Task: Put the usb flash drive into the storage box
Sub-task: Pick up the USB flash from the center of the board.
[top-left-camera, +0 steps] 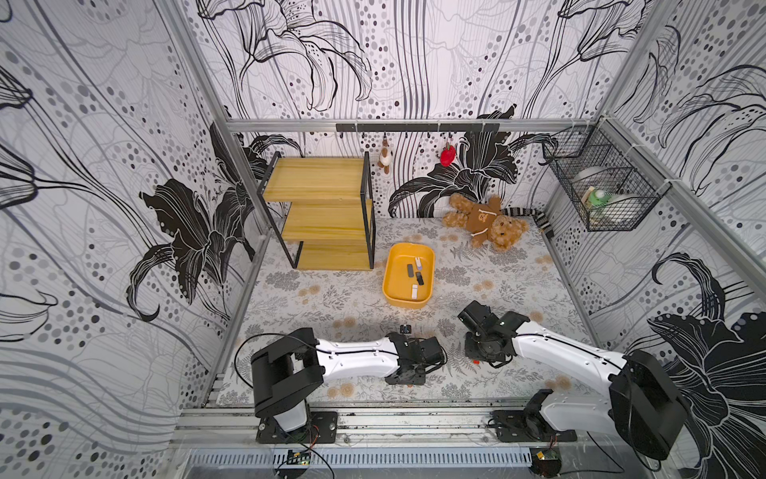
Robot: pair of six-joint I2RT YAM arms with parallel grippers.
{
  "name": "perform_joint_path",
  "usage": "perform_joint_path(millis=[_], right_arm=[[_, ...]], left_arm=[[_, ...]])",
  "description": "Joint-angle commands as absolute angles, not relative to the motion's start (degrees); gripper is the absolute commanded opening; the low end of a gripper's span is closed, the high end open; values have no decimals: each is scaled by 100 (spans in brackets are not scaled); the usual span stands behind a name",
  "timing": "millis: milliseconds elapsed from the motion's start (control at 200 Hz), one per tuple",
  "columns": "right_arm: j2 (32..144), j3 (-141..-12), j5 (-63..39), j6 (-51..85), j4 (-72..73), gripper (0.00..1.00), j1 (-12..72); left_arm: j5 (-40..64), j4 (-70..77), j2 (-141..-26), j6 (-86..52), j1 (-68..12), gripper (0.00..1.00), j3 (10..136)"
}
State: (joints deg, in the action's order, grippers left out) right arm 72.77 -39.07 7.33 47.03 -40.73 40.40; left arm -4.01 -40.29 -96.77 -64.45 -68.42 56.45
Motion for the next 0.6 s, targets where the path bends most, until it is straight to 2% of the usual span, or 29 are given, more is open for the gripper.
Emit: perform_joint_path(millis=[0,225,596], right_arm=[[7205,-3889,809,4597,-4239,0,4008],[7227,-3902,765,4569,-4193,0,4008],[7154,-3858,807,4516,-4222,0,4008]], left_arm=[[-448,-4100,-9795,-6425,-6862,52,5555],[-448,-4042,-9886,-6384,-6863,48,5519],[-422,-4087,-9963,-6292,-6864,23,5480]])
